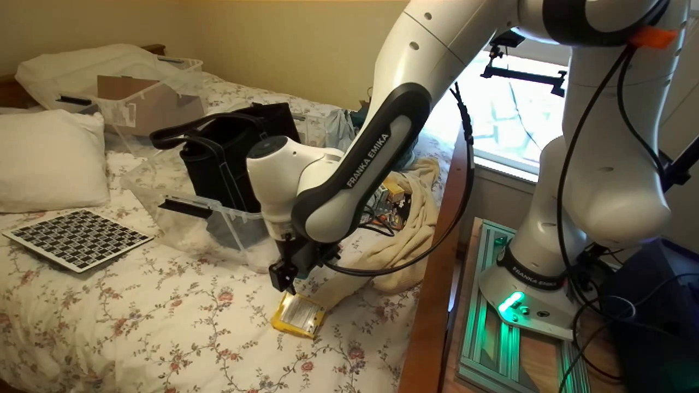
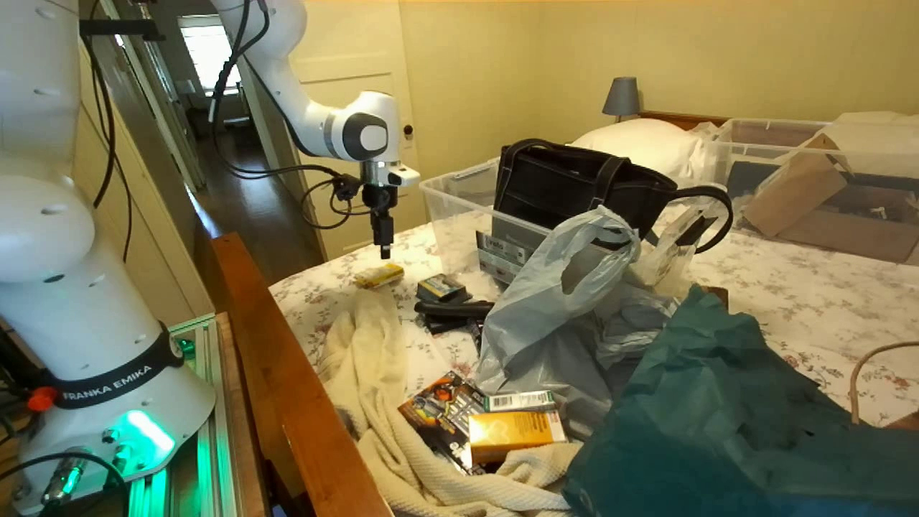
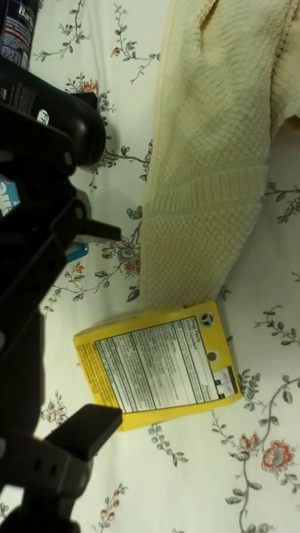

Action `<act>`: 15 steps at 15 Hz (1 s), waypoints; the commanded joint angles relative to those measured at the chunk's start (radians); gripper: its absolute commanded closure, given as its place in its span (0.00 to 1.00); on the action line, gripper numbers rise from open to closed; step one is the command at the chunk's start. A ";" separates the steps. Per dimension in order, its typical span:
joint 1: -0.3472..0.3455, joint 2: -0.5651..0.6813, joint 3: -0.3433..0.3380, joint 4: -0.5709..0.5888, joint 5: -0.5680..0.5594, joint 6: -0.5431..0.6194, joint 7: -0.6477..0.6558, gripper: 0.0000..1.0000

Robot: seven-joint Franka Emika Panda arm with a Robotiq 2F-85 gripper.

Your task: Pick up the yellow plastic from the bed and put it in the bag

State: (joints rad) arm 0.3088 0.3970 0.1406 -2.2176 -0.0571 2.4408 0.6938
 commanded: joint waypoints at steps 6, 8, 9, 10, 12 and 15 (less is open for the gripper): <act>-0.093 0.128 0.056 0.085 0.166 0.110 -0.401 0.00; -0.122 0.155 0.076 0.123 0.216 0.082 -0.482 0.00; -0.132 0.169 0.082 0.144 0.233 0.061 -0.512 0.00; -0.139 0.178 0.086 0.159 0.244 0.043 -0.534 0.00; -0.135 0.166 0.080 0.162 0.250 0.013 -0.531 0.00; -0.076 0.080 0.036 0.089 0.213 0.024 -0.400 0.00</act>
State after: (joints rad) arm 0.1910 0.5012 0.2081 -2.0983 0.1518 2.4676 0.2251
